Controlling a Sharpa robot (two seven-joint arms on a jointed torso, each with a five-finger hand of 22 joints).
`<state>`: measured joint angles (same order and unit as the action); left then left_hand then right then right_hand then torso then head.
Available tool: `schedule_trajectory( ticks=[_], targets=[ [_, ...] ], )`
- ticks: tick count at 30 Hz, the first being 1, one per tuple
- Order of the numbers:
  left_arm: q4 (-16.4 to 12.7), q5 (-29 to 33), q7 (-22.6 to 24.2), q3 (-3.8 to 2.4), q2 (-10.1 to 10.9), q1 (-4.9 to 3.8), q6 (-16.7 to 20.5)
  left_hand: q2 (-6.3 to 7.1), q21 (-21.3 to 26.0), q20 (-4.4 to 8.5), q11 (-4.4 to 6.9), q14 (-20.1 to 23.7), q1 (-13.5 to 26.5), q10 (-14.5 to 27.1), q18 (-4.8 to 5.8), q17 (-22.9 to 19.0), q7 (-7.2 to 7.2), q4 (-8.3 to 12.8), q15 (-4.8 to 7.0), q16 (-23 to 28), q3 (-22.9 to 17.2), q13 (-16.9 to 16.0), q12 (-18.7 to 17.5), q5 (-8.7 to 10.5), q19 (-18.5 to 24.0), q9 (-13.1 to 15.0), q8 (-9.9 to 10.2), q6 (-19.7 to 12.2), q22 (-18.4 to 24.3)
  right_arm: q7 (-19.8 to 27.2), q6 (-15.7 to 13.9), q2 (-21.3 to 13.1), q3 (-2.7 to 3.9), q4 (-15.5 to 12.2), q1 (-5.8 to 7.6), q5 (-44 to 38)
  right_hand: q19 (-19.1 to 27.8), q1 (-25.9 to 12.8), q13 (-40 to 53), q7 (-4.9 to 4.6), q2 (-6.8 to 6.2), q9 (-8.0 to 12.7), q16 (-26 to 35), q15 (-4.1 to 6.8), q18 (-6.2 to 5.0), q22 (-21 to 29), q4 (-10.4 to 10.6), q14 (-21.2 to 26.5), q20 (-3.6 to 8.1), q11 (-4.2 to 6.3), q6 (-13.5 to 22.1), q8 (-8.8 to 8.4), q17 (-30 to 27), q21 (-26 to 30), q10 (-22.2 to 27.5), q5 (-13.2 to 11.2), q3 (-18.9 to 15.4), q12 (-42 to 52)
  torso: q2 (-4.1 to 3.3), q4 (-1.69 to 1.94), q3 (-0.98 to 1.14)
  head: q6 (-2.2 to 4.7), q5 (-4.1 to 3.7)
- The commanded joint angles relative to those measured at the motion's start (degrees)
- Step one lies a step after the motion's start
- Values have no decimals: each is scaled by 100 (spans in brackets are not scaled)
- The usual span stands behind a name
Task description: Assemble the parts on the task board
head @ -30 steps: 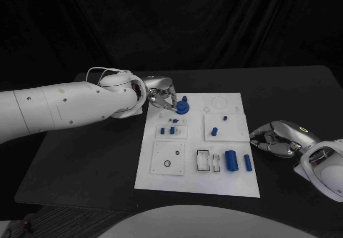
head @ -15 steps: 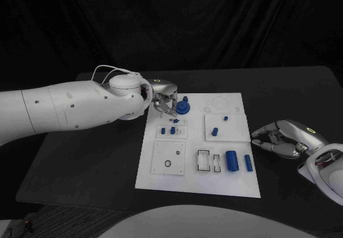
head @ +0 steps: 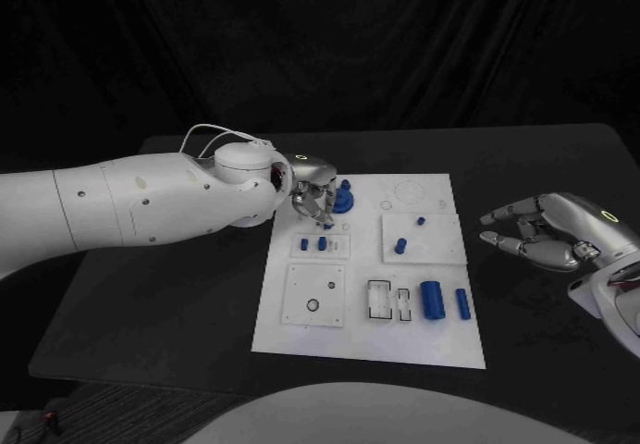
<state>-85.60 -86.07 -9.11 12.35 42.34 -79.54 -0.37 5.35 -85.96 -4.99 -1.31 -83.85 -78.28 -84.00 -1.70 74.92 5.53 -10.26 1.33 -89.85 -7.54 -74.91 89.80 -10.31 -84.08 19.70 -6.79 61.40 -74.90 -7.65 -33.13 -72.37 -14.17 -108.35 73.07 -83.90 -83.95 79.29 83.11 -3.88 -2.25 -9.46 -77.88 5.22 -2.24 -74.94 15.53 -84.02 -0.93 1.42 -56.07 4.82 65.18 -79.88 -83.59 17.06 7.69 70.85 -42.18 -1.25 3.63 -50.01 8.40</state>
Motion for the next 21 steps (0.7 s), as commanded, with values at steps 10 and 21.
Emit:
schedule_trajectory(
  ticks=[10,21],
  targets=[
    [84,-53,163,-3,-93,122,-201,-43,57,-23,-47,-615,-71,-600,42,1508,7,99,-26,-15,-42,-1509,20,-179,-237,-13,66,-43,-1339,-92,-102,40,1,23,22,-93,-228,68,-1294,-9,39,1,-17,37,-3,-1208,-48,-235,3,54,26,-12,-6,-9,-210,59,11,-41,-5,1,-4,1,11],
    [163,-53,115,-3,-118,228,-277,-48,121,-34,-54,-615,-120,-600,24,1508,19,163,-32,-15,-97,-1509,20,-296,-189,-20,109,-49,-1316,-58,-43,59,0,45,21,-77,-232,65,-1314,-13,46,-1,-27,34,-1,-1211,-45,-237,2,55,15,-6,13,-20,-201,68,10,-62,-3,-2,0,1,12]
  ],
)
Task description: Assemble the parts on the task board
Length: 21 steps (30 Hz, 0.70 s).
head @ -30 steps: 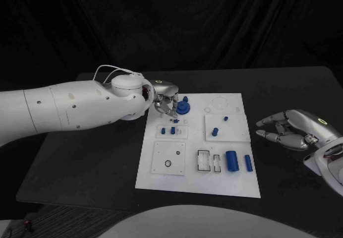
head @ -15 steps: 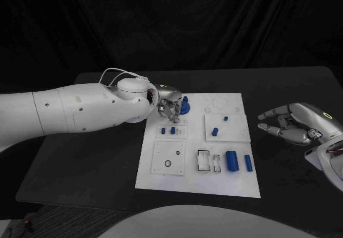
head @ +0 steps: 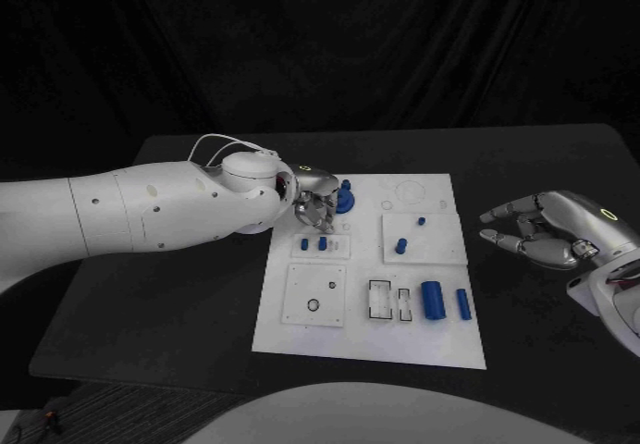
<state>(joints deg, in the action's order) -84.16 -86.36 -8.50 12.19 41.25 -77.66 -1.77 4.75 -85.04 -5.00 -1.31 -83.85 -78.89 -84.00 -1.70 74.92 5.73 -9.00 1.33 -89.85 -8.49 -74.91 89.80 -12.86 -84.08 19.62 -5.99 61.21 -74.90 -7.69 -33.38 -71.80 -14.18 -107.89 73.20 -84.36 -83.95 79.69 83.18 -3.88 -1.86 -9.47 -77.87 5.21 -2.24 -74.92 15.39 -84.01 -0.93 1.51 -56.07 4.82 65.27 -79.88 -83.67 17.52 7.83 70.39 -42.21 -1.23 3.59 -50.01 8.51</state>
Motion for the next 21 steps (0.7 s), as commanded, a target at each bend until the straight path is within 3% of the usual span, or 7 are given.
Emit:
schedule_trajectory(
  ticks=[1,7,12,16,21],
  targets=[
    [25,-24,46,13,-9,48,-143,12,29,-33,-54,-615,-59,-600,25,1508,-1,37,-32,-15,-2,-1509,20,-41,-189,-12,29,-31,-1316,-50,-11,3,1,1,7,-29,-232,24,-1320,-13,7,-1,-27,36,0,-1213,-31,-238,2,46,15,-7,4,-20,-194,21,-5,-16,1,-3,4,1,-3],
    [41,-24,6,13,7,89,-218,16,85,-39,-62,-615,-79,-600,10,1508,11,73,-38,-15,-31,-1509,20,-76,-147,-19,60,-49,-1297,-22,28,11,1,16,4,-18,-230,19,-1341,-15,9,-2,-31,33,0,-1212,-27,-238,1,47,7,-2,9,-18,-184,26,-8,-39,4,2,5,1,-1],
    [44,-24,17,14,18,117,-312,17,115,-48,-68,-615,-171,-600,3,1508,14,197,-44,-15,-143,-1509,20,-284,-128,-18,95,-16,-1288,10,50,28,1,33,0,2,-230,16,-1350,-15,11,-5,-29,32,0,-1212,-24,-237,0,48,-4,4,5,-19,-177,29,-11,-50,3,0,7,1,8],
    [44,-24,52,14,22,132,-335,15,128,-49,-69,-615,-212,-600,0,1508,13,243,-45,-15,-184,-1509,20,-317,-119,-17,102,-2,-1284,31,70,39,1,47,-5,12,-230,14,-1357,-16,12,-6,-27,32,0,-1212,-23,-236,0,48,-10,6,-1,-18,-173,30,-12,-57,0,-1,5,1,-1],
    [38,-24,239,14,32,142,-268,-31,122,-39,-49,-615,-342,-600,2,1508,-8,394,-28,-15,-367,-1509,20,-610,-130,7,83,134,-1288,65,98,52,0,67,-12,38,-229,14,-1369,-17,16,-9,-26,30,-1,-1212,-21,-235,0,47,-23,13,-3,-17,-165,32,-13,-72,-2,2,5,1,3]
  ],
)
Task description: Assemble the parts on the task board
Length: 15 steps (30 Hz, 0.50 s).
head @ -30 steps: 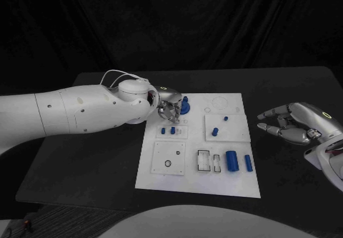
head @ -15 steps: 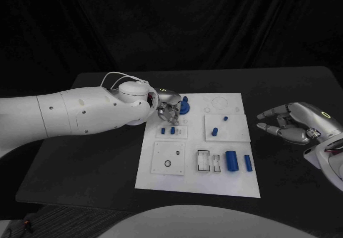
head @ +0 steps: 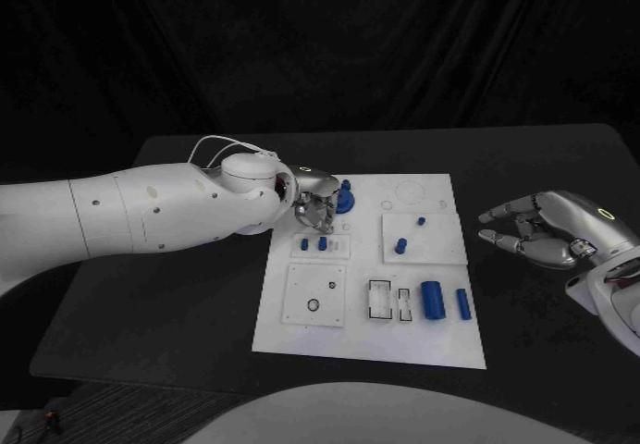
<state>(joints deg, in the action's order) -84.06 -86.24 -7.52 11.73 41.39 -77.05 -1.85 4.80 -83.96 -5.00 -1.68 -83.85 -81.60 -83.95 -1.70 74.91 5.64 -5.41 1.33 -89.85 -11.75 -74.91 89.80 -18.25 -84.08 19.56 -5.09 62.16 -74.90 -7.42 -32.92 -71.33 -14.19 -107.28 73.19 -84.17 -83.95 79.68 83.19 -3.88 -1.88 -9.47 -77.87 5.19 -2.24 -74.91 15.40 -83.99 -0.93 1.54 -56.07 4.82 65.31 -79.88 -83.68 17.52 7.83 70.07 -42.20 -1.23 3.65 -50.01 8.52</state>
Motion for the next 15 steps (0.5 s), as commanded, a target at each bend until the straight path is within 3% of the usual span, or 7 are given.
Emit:
schedule_trajectory(
  ticks=[1,6,15],
  targets=[
    [27,-36,201,59,21,82,-220,-57,14,-35,-7,-615,-68,-605,3,1509,2,44,-24,-15,-77,-1509,20,-138,-131,9,-3,55,-1289,43,61,7,1,10,-13,22,-229,15,-1370,-17,18,-9,-26,32,-1,-1213,-21,-236,0,44,-23,13,-7,-17,-164,33,-13,-39,-4,5,-1,1,4],
    [20,-36,487,59,22,85,47,-210,-8,-17,12,-615,-157,-605,9,1509,6,126,-5,-15,-289,-1509,20,-167,-153,-13,19,100,-1298,73,90,28,1,32,-21,40,-226,18,-1393,-17,21,-11,-23,31,-2,-1211,-22,-234,-1,44,-32,18,-14,-11,-154,35,-12,-64,-1,7,-1,1,8],
    [-37,-36,936,59,57,86,561,-210,-63,2,29,-615,-207,-605,24,1509,-12,241,14,-15,-425,-1509,20,-268,-198,-9,-23,255,-1317,111,118,46,1,49,-26,54,-225,24,-1432,-19,27,-14,-22,31,-3,-1211,-23,-233,-1,43,-45,24,-17,-10,-138,36,-10,-106,-6,5,-3,1,11]
  ],
)
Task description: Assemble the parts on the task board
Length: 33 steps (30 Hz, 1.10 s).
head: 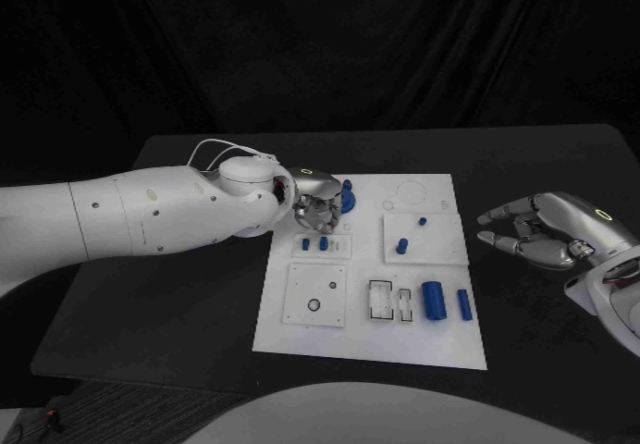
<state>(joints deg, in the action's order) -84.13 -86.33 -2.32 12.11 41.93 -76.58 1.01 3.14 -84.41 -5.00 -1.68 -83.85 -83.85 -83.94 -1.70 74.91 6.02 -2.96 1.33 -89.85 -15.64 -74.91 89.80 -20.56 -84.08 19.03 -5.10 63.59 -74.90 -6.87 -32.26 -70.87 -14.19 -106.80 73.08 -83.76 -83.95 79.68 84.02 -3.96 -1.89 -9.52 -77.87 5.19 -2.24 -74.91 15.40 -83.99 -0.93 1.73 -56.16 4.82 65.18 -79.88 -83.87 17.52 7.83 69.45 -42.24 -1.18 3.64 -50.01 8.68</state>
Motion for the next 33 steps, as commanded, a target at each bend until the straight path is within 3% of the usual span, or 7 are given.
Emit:
schedule_trajectory(
  ticks=[1,6,9,16,24,30,33],
  targets=[
    [-36,-27,466,21,10,38,354,-41,-17,3,28,-615,21,-606,23,1509,-51,-1,15,-15,-40,-1509,20,-43,-198,43,-22,114,-1317,59,55,1,1,3,-15,14,-225,24,-1515,-11,28,-9,-22,31,-3,-1211,-23,-233,-1,24,-36,24,-4,-10,-119,36,-10,-44,-2,2,-3,1,-8],
    [-76,-27,759,20,68,38,954,1,-29,13,39,-615,129,-606,27,1509,-68,-17,24,-15,-29,-1509,20,173,-211,28,-5,137,-1322,71,74,14,1,18,-23,25,-224,27,-1538,-12,26,-10,-19,30,-3,-1210,-23,-231,-2,24,-45,28,-11,-8,-108,23,-13,-69,1,0,-4,1,-18],
    [-113,-26,907,19,135,36,1302,5,-48,14,39,-615,136,-606,32,1509,-72,-17,25,-15,-27,-1509,20,189,-224,27,-5,140,-1328,77,84,30,1,28,-28,30,-223,29,-1563,-12,24,-11,-18,30,-3,-1210,-24,-230,-2,24,-48,30,-15,-8,-98,15,-15,-96,4,-1,-1,1,-7],
    [-183,49,1140,19,337,31,1723,32,-118,17,46,-615,202,-606,51,1509,-95,-43,29,-15,-3,-1509,20,227,-276,27,-15,183,-1354,85,102,52,1,51,-43,44,-222,30,-1575,-13,24,-12,-20,30,-4,-1210,-24,-230,-3,24,-52,32,-10,-5,-91,6,-17,-110,3,-2,-3,1,0],
    [-102,1341,1406,19,495,28,1597,32,-132,25,70,-615,225,-606,55,1509,-92,-65,41,-15,5,-1509,20,175,-286,17,-1,180,-1359,81,130,72,1,84,-78,56,-222,30,-1593,-14,23,-12,-20,29,-3,-1210,-23,-230,-3,24,-54,33,-11,-7,-84,-2,-19,-129,6,1,-1,1,23],
    [1,2381,1570,20,560,27,1218,13,-90,30,70,-615,241,-606,44,1509,-89,-93,43,-15,8,-1509,20,163,-254,2,25,147,-1345,73,154,91,1,108,-100,66,-219,30,-1617,-14,24,-13,-17,29,-5,-1208,-22,-229,-3,24,-55,33,-17,1,-76,-8,-20,-154,4,-3,-1,1,49],
    [63,2472,1688,21,557,28,1214,30,47,20,39,-615,150,-407,10,1509,-54,-47,18,-15,-21,-1366,-166,114,-145,-21,59,109,-1300,74,164,92,1,119,-115,76,-219,30,-1617,-14,24,-13,-17,29,-5,-1208,-22,-229,-3,24,-55,33,-17,1,-76,-8,-20,-154,5,9,-4,1,39]
  ],
)
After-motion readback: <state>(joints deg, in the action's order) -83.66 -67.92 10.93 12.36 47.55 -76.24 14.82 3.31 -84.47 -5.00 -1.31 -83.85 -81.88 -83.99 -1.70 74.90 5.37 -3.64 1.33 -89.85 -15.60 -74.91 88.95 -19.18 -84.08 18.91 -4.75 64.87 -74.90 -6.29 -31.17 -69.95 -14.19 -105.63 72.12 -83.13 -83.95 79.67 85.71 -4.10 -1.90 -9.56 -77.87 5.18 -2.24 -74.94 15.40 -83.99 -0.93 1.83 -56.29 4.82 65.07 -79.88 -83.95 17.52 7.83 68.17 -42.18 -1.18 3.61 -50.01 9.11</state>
